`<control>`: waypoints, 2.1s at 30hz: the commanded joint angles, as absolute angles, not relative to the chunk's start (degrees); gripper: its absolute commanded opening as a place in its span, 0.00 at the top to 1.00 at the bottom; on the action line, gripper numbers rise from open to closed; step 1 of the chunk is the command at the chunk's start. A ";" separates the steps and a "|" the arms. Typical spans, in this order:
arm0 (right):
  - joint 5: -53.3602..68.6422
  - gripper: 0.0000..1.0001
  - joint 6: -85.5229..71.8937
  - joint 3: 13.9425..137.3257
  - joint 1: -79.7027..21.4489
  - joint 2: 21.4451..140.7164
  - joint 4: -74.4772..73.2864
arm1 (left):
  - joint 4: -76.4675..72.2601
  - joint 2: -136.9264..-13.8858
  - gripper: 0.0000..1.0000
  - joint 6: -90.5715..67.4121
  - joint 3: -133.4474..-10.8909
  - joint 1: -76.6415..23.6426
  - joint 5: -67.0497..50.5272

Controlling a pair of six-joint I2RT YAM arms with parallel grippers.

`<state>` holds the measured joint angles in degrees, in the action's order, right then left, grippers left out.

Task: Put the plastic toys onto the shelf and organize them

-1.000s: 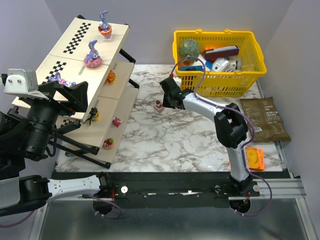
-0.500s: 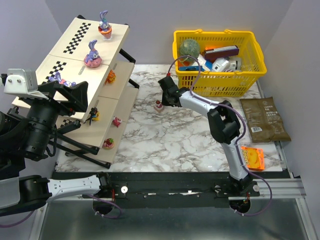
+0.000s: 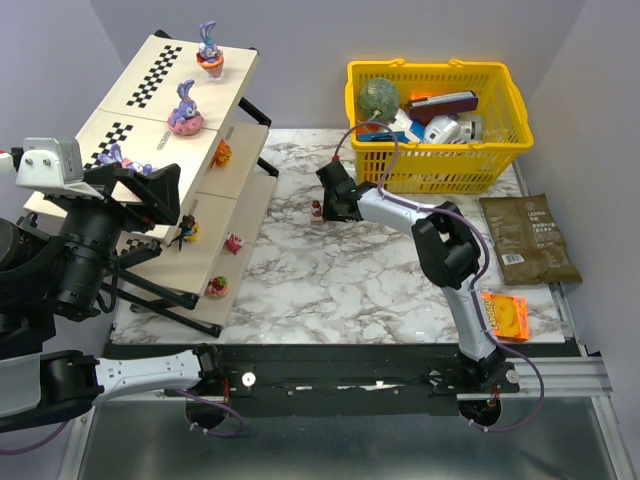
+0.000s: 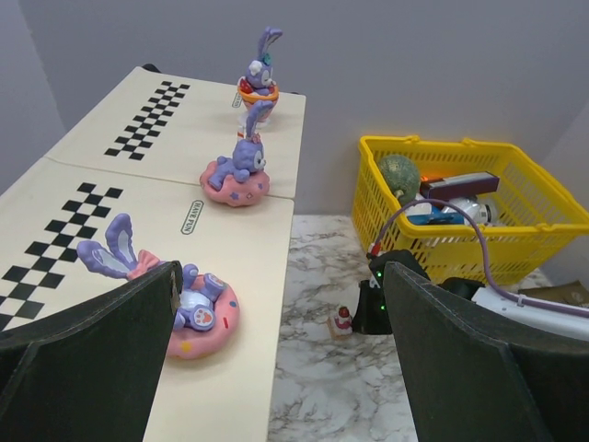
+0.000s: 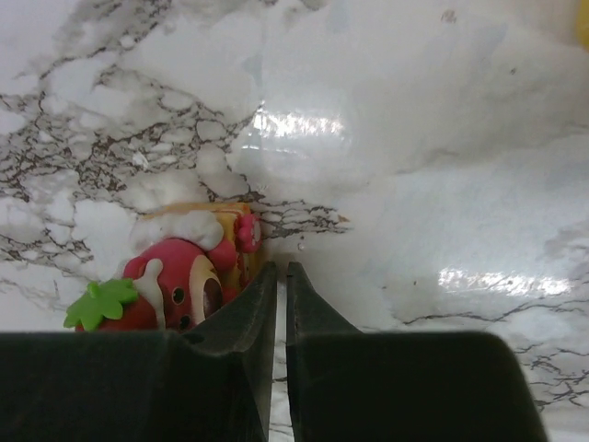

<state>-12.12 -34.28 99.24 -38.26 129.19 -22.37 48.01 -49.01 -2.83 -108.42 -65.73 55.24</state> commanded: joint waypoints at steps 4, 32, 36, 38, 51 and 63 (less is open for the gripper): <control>-8.53 0.84 -34.81 97.21 -40.52 127.18 -18.81 | 47.55 -48.34 0.01 -3.60 -108.02 -65.65 54.67; -6.77 0.25 -24.00 96.85 -40.78 123.39 -14.33 | 47.20 -48.78 0.01 -3.16 -108.46 -65.65 54.84; -5.71 0.29 -23.47 100.01 -40.87 125.76 -14.06 | 47.20 -48.87 0.01 -2.99 -108.46 -65.65 54.84; -5.10 0.32 -23.38 101.59 -40.78 126.73 -14.41 | 47.11 -48.87 0.01 -2.99 -108.54 -65.65 54.93; -4.31 0.50 -24.52 102.92 -40.78 129.29 -16.61 | 46.85 -48.95 0.01 -2.64 -108.28 -65.57 55.37; -0.36 0.89 -20.23 104.59 -40.78 130.96 -13.81 | 47.11 -48.69 0.01 -2.81 -108.46 -65.65 55.28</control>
<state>-3.44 -23.46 103.42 -40.53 129.01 -14.87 47.83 -48.38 -2.94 -108.27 -65.73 55.20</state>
